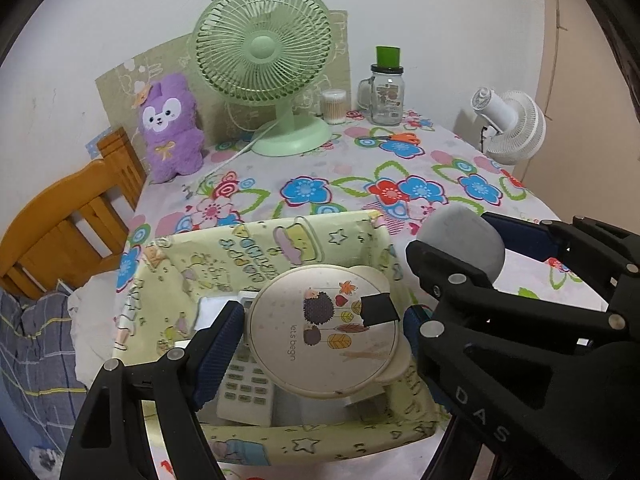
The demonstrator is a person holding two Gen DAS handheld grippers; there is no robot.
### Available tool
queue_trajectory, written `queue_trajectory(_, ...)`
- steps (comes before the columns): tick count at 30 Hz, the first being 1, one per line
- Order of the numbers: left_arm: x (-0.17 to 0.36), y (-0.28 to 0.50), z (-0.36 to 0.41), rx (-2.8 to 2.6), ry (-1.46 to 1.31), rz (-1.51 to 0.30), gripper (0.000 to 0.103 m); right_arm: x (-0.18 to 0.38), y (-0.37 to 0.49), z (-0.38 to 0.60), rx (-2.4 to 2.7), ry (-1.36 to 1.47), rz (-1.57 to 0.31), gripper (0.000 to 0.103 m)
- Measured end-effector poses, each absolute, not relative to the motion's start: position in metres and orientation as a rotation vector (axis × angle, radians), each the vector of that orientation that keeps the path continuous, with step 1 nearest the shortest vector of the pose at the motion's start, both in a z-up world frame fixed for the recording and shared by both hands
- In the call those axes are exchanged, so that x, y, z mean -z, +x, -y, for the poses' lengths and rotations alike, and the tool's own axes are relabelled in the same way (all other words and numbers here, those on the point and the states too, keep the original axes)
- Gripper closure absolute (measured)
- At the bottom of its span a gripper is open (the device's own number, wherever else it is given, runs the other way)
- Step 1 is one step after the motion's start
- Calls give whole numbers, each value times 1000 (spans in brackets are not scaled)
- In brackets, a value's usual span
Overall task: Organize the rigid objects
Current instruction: 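Lower the beige lid and white oval object into the yellow box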
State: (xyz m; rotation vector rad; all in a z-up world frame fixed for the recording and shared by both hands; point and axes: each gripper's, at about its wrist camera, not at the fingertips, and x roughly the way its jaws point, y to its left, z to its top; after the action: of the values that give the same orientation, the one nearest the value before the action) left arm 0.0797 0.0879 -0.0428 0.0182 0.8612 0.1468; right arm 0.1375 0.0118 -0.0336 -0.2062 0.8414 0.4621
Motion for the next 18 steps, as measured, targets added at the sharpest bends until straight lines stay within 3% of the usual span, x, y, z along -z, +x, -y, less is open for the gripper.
queue_trajectory(18,57,82,-125,-198,13,-898,20,42,135,-52,-532,-277,-851,48)
